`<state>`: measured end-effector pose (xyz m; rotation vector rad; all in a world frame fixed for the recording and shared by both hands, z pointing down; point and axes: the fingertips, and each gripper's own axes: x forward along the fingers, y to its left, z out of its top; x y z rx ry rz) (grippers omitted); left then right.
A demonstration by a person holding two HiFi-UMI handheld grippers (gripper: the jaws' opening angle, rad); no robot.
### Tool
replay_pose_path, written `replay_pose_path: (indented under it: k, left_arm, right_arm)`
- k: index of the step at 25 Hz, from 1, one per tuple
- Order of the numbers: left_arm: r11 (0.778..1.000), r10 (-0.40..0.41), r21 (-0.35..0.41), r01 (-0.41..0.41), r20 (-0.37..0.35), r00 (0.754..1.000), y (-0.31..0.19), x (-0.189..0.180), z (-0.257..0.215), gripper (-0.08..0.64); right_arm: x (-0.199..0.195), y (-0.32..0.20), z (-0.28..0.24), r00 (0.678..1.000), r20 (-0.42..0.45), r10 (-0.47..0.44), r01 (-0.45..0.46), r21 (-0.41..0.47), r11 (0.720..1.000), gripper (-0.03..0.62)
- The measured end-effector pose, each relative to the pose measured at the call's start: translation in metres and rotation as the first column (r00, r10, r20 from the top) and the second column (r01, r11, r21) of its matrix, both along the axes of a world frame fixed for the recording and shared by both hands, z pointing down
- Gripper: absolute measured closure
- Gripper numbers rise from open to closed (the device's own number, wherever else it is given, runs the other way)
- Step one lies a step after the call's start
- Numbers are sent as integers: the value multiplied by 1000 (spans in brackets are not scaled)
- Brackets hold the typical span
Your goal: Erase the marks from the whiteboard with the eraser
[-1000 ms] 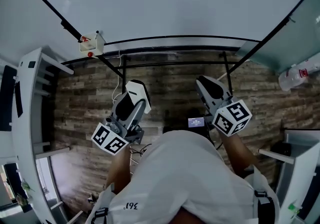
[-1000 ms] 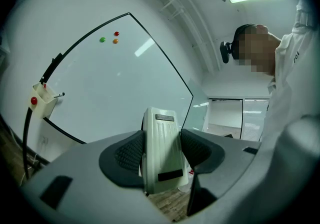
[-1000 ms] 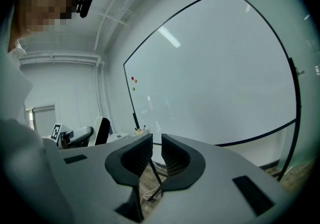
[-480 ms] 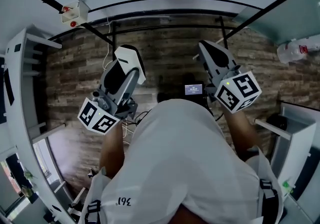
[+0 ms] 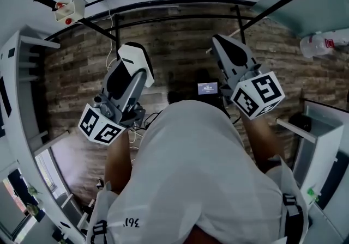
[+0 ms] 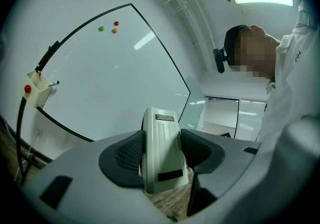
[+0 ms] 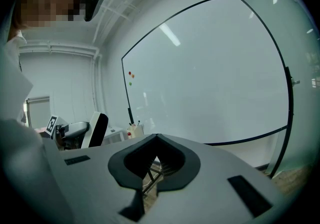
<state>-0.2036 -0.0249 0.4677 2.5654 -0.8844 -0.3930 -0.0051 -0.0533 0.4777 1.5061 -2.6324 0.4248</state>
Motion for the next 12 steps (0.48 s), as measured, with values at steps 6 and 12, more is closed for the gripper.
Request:
replay_pose_path:
  k: [6,12]
  left_arm:
    - [1000,19,-13,-19,4,1000,-2,3,2,325]
    - [1000,13,-11,-13,8,1000,-5,2,2,325]
  right_arm:
    - [0,0,3,1000,-10,7,-7,-7,1000,568]
    - [-2,-5,4,1000,-16,-1,1,2,1000,568]
